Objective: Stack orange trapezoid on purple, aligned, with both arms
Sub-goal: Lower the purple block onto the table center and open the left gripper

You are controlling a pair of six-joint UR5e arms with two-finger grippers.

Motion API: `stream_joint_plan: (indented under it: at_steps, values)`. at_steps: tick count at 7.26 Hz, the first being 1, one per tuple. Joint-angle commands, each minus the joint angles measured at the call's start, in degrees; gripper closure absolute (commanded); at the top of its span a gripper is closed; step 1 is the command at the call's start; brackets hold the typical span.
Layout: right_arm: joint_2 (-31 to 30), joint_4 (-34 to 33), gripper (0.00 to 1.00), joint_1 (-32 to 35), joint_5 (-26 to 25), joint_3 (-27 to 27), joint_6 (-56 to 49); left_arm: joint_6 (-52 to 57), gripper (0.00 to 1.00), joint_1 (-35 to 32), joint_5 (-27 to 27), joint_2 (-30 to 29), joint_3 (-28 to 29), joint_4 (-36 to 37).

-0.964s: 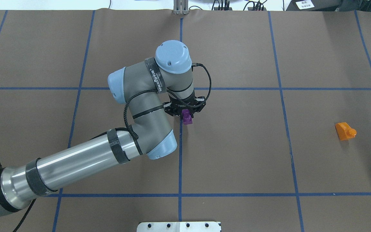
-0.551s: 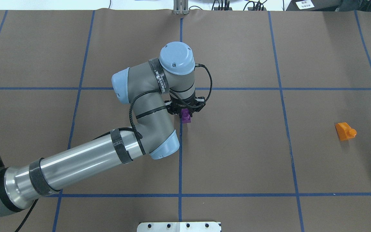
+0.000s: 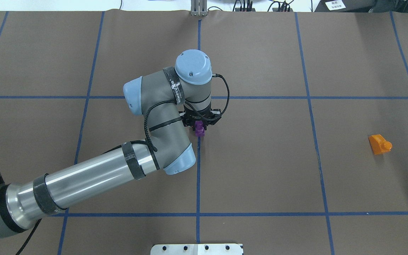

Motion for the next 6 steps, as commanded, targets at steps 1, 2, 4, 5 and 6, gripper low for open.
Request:
stream_joint_plan:
  at_steps: [1,2,4,5,6]
  values:
    - [0.0,0.0,0.00,-0.2,0.0,0.0,0.0,0.2,1.00,0.0,0.0,-0.1,0.0,0.3]
    - [0.0,0.0,0.00,-0.2,0.0,0.0,0.1,0.2,0.93,0.1,0.0,0.0,0.1,0.3]
    - [0.0,0.0,0.00,-0.3,0.0,0.0,0.2,0.2,0.67,0.2,0.0,0.0,0.1,0.2]
    - [0.0,0.0,0.00,-0.3,0.0,0.0,0.2,0.2,0.63,0.2,0.0,0.0,0.1,0.2]
    - [0.0,0.0,0.00,-0.3,0.1,0.0,0.2,0.2,0.61,0.3,0.0,-0.1,0.1,0.2]
